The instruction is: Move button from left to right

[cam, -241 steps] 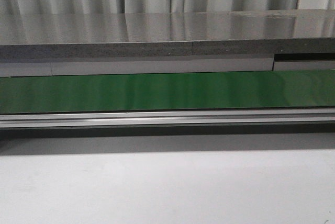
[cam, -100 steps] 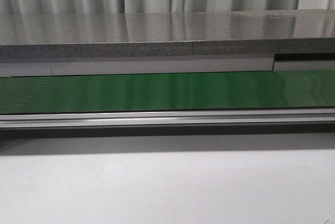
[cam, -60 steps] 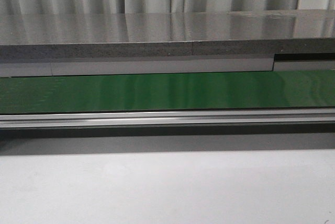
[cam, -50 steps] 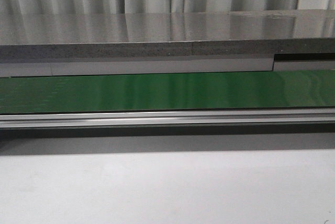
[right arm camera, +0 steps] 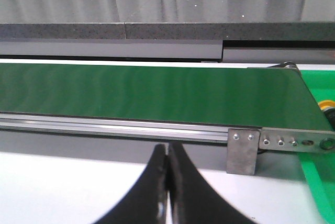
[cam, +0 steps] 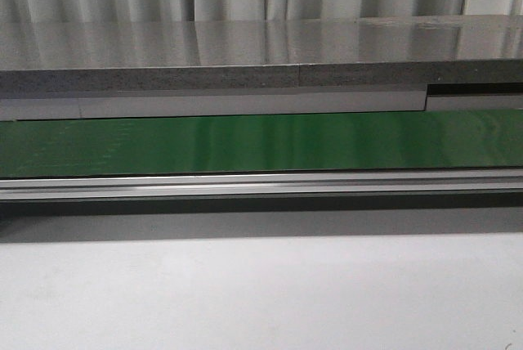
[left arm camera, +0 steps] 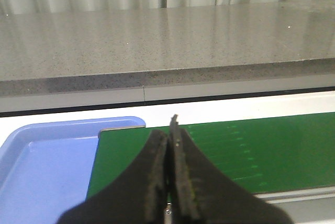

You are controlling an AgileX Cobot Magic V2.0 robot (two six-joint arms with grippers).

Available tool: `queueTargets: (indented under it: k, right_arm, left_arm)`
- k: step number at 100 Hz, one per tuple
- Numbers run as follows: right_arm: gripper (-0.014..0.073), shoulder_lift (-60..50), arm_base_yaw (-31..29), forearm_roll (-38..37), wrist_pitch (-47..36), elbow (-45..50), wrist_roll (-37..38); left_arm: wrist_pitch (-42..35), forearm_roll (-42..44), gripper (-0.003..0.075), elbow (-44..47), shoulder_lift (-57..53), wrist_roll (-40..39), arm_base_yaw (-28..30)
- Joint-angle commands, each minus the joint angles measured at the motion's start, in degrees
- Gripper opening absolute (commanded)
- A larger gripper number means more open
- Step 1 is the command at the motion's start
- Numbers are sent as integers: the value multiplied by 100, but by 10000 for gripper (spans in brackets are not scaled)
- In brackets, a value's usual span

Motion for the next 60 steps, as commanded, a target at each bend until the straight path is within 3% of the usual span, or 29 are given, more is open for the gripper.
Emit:
queueTargets:
  k: [1, 34, 60]
  right_arm:
    - [-68, -125, -69, -72, -580, -74, 7]
    - [-68, -125, -521, -72, -665, -74, 7]
    - [-68, -125, -545, -72, -667, -74, 7]
  left_arm:
    - [-429, -80, -20, -162, 34, -3, -43]
    - [-429, -80, -20, -162, 34, -3, -43]
    - [-429, -80, -20, -162, 34, -3, -43]
